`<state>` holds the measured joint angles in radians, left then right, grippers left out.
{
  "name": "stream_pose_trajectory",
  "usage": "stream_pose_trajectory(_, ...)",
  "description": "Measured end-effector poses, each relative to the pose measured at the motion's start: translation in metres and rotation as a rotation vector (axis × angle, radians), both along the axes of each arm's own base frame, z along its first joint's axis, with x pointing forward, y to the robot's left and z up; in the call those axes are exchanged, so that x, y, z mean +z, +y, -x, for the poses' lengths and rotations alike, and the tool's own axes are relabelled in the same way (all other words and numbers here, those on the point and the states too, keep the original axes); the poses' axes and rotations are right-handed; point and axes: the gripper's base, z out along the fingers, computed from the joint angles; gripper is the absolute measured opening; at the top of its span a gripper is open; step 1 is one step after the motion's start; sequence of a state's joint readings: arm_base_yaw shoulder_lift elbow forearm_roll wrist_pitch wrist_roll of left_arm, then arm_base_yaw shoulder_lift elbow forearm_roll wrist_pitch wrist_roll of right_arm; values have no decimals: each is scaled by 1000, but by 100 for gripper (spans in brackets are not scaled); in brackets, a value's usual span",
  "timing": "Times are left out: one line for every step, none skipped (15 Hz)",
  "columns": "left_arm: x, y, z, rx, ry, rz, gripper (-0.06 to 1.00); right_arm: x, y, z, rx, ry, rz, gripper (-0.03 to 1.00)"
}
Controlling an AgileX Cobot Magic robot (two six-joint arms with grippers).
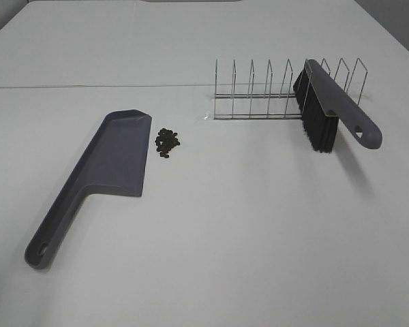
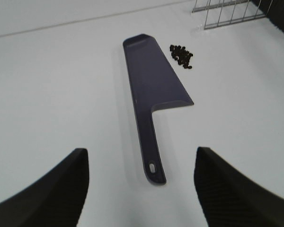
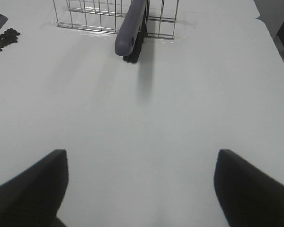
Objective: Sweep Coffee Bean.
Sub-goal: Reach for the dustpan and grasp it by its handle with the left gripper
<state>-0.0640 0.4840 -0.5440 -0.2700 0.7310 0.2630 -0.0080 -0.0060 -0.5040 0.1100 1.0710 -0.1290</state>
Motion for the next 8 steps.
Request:
stream_pose_trajectory(-6,-2,-30,1,132,-5,62,0,0,0,0,0,0,79)
stream_pose_trajectory(-10,-3,-44,1,189,-4,62,0,0,0,0,0,0,79)
stream_pose_trajectory(-15,-5,-57,2,246,1,62,0,0,0,0,0,0,79)
stream_pose_trajectory(-22,-6,-71,3,311,9,62,0,0,0,0,0,0,79)
stream_pose_trajectory(-31,-8,-83,6,372,19,63,0,0,0,0,0,0,79)
stream_pose_trajectory(-43,-9,-95,8,444,26,63,0,0,0,0,0,0,79)
stream_pose_trajectory(-48,-9,-100,10,471,26,66,0,0,0,0,0,0,79)
stream_pose_trajectory(-60,-10,-108,14,531,24,68,0,0,0,0,0,0,79)
